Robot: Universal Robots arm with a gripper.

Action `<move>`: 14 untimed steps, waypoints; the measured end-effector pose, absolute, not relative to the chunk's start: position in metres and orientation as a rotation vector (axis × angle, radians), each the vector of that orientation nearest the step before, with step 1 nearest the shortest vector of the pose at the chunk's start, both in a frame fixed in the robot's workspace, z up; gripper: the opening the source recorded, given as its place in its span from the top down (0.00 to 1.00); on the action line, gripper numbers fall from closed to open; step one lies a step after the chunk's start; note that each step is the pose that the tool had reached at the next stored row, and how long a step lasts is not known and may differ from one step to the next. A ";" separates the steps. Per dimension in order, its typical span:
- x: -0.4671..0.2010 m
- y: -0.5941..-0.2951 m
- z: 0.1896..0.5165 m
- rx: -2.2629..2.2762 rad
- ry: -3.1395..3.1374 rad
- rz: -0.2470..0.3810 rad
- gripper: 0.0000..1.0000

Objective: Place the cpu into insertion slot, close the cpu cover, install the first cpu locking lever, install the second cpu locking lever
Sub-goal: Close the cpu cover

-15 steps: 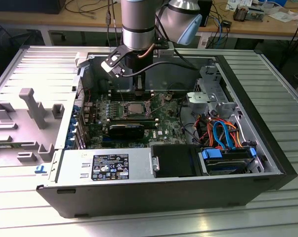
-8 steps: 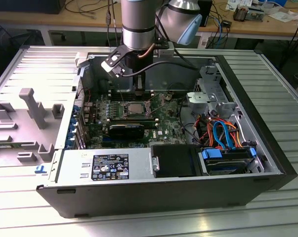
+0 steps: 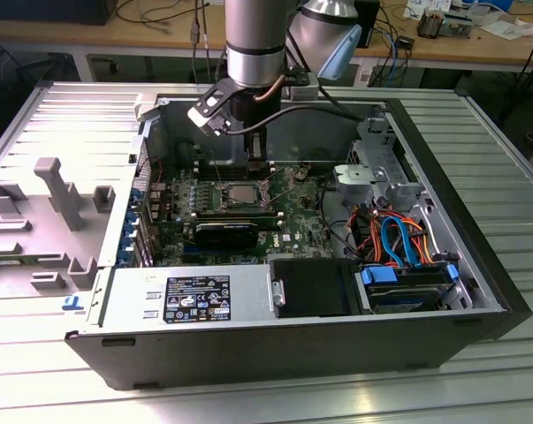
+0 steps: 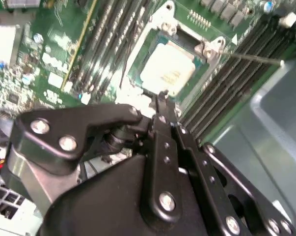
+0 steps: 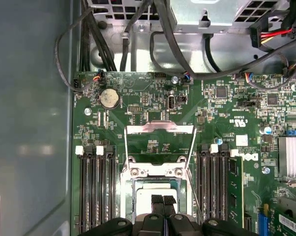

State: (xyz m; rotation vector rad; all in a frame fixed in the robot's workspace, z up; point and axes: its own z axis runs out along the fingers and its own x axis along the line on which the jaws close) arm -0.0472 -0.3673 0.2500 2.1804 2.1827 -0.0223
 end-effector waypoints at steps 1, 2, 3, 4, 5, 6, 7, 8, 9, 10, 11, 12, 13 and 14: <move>-0.047 -0.367 0.255 2.180 2.183 -0.022 0.89; -0.047 -0.367 0.259 2.180 2.183 -0.022 0.89; -0.047 -0.367 0.268 2.180 2.183 -0.022 0.89; -0.047 -0.367 0.275 2.180 2.183 -0.022 0.89; -0.047 -0.367 0.277 2.180 2.183 -0.022 0.89; -0.047 -0.367 0.277 2.180 2.183 -0.022 0.89; -0.047 -0.367 0.277 2.180 2.183 -0.022 0.89; -0.047 -0.367 0.277 2.178 2.181 -0.026 0.89; -0.047 -0.367 0.277 2.176 2.180 -0.029 0.89; -0.047 -0.367 0.277 2.176 2.180 -0.030 0.89; -0.047 -0.367 0.277 2.176 2.180 -0.030 0.89; -0.047 -0.367 0.277 2.176 2.180 -0.030 0.89; -0.046 -0.367 0.277 2.176 2.180 -0.029 0.89; -0.046 -0.367 0.277 2.176 2.180 -0.029 0.89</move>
